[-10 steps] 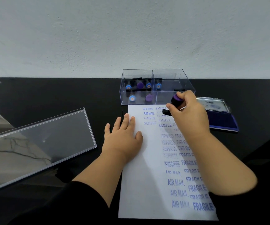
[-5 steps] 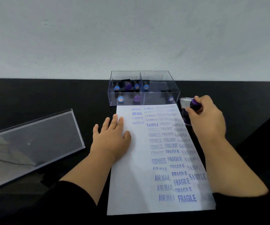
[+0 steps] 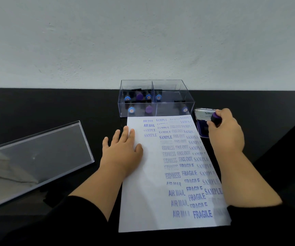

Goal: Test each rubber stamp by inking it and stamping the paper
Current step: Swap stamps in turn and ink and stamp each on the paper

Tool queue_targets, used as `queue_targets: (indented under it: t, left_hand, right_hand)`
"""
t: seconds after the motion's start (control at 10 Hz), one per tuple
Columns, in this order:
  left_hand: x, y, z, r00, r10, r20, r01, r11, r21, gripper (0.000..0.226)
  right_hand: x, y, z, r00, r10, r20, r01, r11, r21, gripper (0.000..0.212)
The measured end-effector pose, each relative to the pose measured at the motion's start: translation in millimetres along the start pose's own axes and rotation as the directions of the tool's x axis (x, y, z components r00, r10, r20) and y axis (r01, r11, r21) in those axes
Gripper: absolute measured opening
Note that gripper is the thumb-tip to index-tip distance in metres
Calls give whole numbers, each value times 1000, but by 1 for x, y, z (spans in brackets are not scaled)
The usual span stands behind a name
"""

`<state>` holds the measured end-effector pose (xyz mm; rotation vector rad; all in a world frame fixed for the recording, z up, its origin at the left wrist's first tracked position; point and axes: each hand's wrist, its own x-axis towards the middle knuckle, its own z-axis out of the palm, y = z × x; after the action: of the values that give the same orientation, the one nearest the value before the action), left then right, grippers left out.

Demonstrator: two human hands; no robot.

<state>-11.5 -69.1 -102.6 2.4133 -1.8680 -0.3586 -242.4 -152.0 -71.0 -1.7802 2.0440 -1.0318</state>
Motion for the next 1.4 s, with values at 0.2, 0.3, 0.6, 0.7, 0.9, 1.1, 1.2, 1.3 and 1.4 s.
queue_targets:
  t: [0.2,0.3,0.6,0.7,0.9,1.1,1.2,1.3,1.4]
  left_hand:
    - [0,0,-1,1000,1,4,-1,1000,3,57]
    - [0,0,-1,1000,0,8,0,1000,6,57]
    - [0,-1,0,1000,0,3,0,1000,12,57]
    - [-1,-1,1,1000,3,1,-3,1000,19,57]
    - [-10,-6,0,998,56,19,-57,996,64,57]
    - [-26,-14,2,998,67,-8,-67,996,56,56]
    - [-25,-14,2,998,60,-19,-59,997,43,56]
    - [-23,-13,2,999,52,-10,-51,998,28,57]
    - [-22,-13,0,999,41,-7,-41,999,16,58]
  right_hand:
    - [2,-2,-1,1000,11,18,-10,998,-65,18]
    - [3,-5,-1,1000,17,26,-15,996,-90,18]
    - [0,-7,1,1000,30,3,-29,996,-82,21]
    - [-1,-6,-1,999,35,-9,-35,998,-42,23]
    - [-5,-12,-3,999,-40,-2,40,999,-15,26]
    - [-15,-24,4,983,-177,38,173,980,101,22]
    - [-20,-29,9,970,-235,56,229,968,105,21]
    - [-27,-36,12,955,-288,68,279,953,116,22]
    - [-37,-48,16,930,-348,115,335,934,124,27]
